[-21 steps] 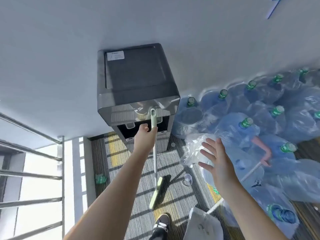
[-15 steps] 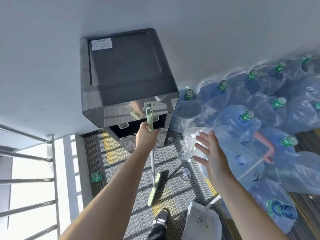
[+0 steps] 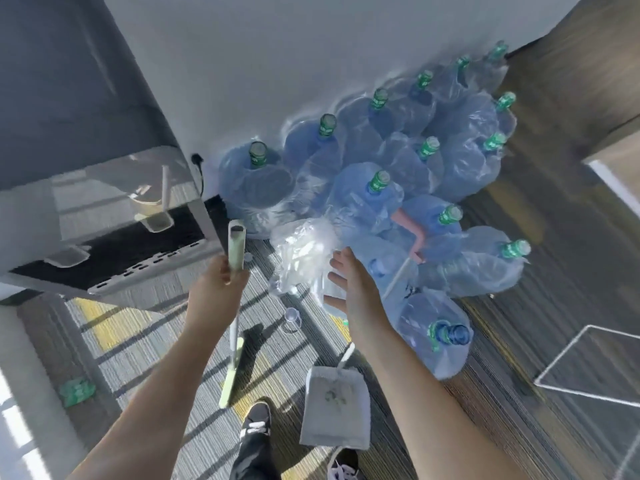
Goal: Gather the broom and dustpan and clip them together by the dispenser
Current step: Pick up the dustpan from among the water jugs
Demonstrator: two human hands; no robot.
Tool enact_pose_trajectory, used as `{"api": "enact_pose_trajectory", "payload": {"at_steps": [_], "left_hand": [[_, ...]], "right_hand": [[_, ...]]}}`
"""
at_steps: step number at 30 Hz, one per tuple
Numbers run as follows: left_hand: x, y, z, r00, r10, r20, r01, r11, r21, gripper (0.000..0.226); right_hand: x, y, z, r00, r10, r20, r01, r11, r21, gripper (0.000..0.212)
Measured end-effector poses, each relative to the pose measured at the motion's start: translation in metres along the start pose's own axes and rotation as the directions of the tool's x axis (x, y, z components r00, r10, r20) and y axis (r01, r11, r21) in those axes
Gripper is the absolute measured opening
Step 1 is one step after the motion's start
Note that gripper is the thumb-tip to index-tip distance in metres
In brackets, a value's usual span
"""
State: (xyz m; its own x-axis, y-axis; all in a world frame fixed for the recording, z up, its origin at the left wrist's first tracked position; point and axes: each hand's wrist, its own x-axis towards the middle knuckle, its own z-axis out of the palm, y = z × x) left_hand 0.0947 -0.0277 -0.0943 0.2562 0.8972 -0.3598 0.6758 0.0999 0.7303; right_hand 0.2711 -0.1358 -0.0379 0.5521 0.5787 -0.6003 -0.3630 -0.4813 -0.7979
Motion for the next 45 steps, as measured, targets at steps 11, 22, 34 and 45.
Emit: {"api": "enact_pose_trajectory", "payload": {"at_steps": [11, 22, 34, 45], "left_hand": [[-0.004, 0.084, 0.138, 0.983, 0.156, 0.095, -0.164, 0.983, 0.084, 0.014], [0.005, 0.111, 0.217, 0.968, 0.237, 0.085, -0.244, 0.967, 0.075, 0.015], [0.015, 0.111, 0.223, 0.954, 0.289, 0.076, -0.295, 0.953, 0.073, 0.016], [-0.011, 0.106, 0.199, 0.967, 0.249, 0.059, -0.251, 0.967, 0.033, 0.019]], "right_hand": [[0.108, 0.065, -0.194, 0.958, 0.029, -0.287, -0.053, 0.996, -0.078, 0.047], [0.219, 0.133, -0.232, 0.971, -0.047, -0.234, 0.006, 0.985, -0.170, 0.084], [0.255, 0.112, -0.234, 0.996, -0.039, -0.075, 0.038, 0.999, -0.016, 0.018], [0.179, 0.120, -0.232, 0.962, 0.117, 0.247, -0.134, 0.989, 0.055, 0.030]]}}
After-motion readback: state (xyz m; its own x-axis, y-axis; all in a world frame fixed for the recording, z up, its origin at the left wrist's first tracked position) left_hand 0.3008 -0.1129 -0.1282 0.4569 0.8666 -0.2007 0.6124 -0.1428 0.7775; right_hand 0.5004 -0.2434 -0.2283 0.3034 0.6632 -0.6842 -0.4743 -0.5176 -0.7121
